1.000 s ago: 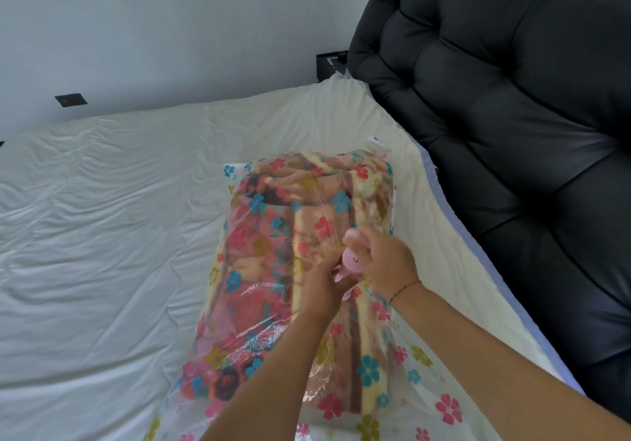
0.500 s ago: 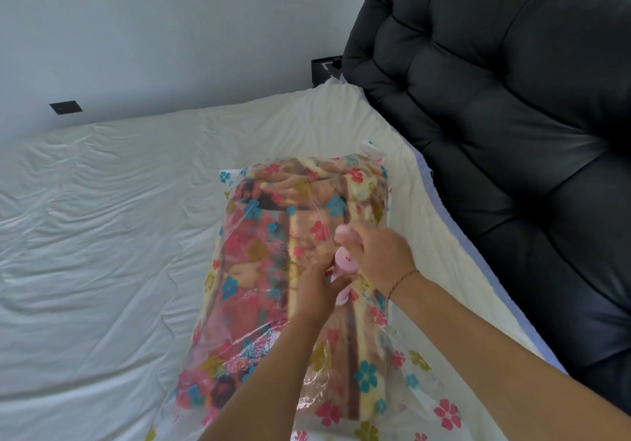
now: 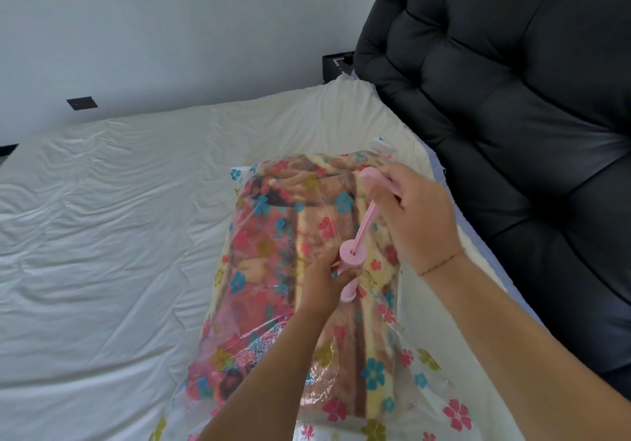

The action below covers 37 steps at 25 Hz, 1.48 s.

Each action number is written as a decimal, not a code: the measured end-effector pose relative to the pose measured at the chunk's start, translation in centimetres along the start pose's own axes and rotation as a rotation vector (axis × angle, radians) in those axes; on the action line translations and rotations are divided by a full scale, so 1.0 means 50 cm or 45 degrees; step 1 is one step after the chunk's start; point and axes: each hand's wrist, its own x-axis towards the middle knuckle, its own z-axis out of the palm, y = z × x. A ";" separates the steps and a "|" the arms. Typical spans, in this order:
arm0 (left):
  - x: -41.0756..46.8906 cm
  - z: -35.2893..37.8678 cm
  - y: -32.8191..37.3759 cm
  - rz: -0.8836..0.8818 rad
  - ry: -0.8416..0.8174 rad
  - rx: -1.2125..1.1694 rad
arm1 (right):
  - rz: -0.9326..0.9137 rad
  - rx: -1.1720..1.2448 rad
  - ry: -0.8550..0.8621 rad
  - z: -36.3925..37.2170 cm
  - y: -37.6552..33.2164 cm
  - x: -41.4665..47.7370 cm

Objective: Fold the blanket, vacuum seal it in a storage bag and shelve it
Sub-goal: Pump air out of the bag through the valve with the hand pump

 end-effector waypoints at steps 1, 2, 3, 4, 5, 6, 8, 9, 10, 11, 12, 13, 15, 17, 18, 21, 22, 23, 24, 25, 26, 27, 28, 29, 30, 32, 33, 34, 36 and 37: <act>-0.003 0.002 -0.005 -0.006 -0.001 0.012 | 0.018 0.001 -0.036 0.011 0.011 -0.019; -0.011 0.006 -0.009 0.010 -0.007 0.033 | 0.092 -0.031 -0.220 0.042 0.022 -0.053; -0.016 0.010 -0.011 0.035 -0.012 0.052 | 0.186 -0.167 -0.562 0.070 0.027 -0.084; -0.018 0.013 -0.009 0.052 -0.012 0.050 | 0.201 -0.268 -0.758 0.079 0.031 -0.096; -0.017 0.011 -0.006 0.054 -0.007 0.029 | 0.207 -0.279 -0.757 0.072 0.030 -0.084; -0.011 0.006 -0.002 0.044 0.004 0.005 | 0.189 -0.229 -0.634 0.056 0.026 -0.053; 0.004 -0.004 -0.002 0.009 0.002 -0.010 | 0.042 -0.054 -0.161 0.007 -0.008 0.006; 0.006 -0.006 -0.003 -0.005 -0.004 -0.009 | -0.012 0.016 -0.054 -0.003 -0.015 0.014; 0.004 -0.005 -0.008 -0.009 -0.013 0.001 | -0.021 0.016 -0.057 -0.001 -0.009 -0.001; -0.004 -0.001 -0.014 -0.005 -0.023 0.020 | 0.027 -0.021 -0.164 0.024 0.002 -0.034; -0.012 0.004 -0.018 0.006 -0.029 0.036 | 0.115 -0.129 -0.440 0.055 0.013 -0.070; -0.016 0.007 -0.018 0.013 -0.030 0.039 | 0.195 -0.240 -0.716 0.076 0.022 -0.090; -0.010 0.006 -0.008 0.019 -0.016 0.016 | 0.239 -0.190 -0.702 0.066 0.027 -0.063; 0.006 -0.005 0.000 0.017 -0.004 0.002 | 0.127 0.053 -0.271 0.011 -0.013 0.005; 0.012 -0.008 0.002 0.015 -0.017 0.012 | 0.053 0.142 -0.084 -0.008 -0.027 0.024; 0.003 -0.001 -0.008 0.028 -0.047 0.058 | 0.049 0.012 -0.167 0.034 0.012 -0.028; 0.000 0.002 -0.014 0.034 -0.046 0.071 | 0.143 -0.133 -0.451 0.070 0.028 -0.057; -0.002 0.006 -0.018 0.035 -0.047 0.073 | 0.211 -0.229 -0.646 0.088 0.038 -0.072; -0.002 0.006 -0.017 0.037 -0.043 0.059 | 0.237 -0.223 -0.714 0.084 0.034 -0.068; 0.001 0.002 -0.015 0.035 -0.031 0.041 | 0.248 -0.157 -0.693 0.065 0.022 -0.042; 0.006 -0.005 -0.014 0.031 -0.024 0.025 | 0.200 -0.034 -0.564 0.040 -0.001 -0.011; 0.012 -0.010 -0.012 0.016 -0.024 0.016 | 0.088 0.054 -0.387 0.017 -0.021 0.015; 0.017 -0.012 -0.010 0.001 -0.032 0.008 | -0.008 0.115 -0.235 0.004 -0.035 0.029; 0.016 -0.011 -0.010 -0.004 -0.040 0.006 | -0.033 0.136 -0.179 0.005 -0.031 0.023; 0.011 -0.008 -0.011 -0.001 -0.042 0.016 | 0.022 0.109 -0.211 0.021 -0.013 0.001; 0.004 0.004 -0.009 0.028 -0.044 0.024 | 0.317 -0.056 -0.544 0.079 0.019 -0.064; 0.002 0.007 -0.006 0.029 -0.046 0.009 | 0.405 -0.058 -0.634 0.092 0.025 -0.075; 0.003 0.006 -0.002 0.027 -0.037 -0.003 | 0.454 0.024 -0.613 0.084 0.022 -0.061; 0.014 -0.005 0.004 0.012 -0.024 0.010 | 0.470 0.397 -0.427 0.022 -0.014 0.004; 0.019 -0.008 0.004 0.000 -0.025 0.020 | 0.495 0.603 -0.342 -0.008 -0.032 0.035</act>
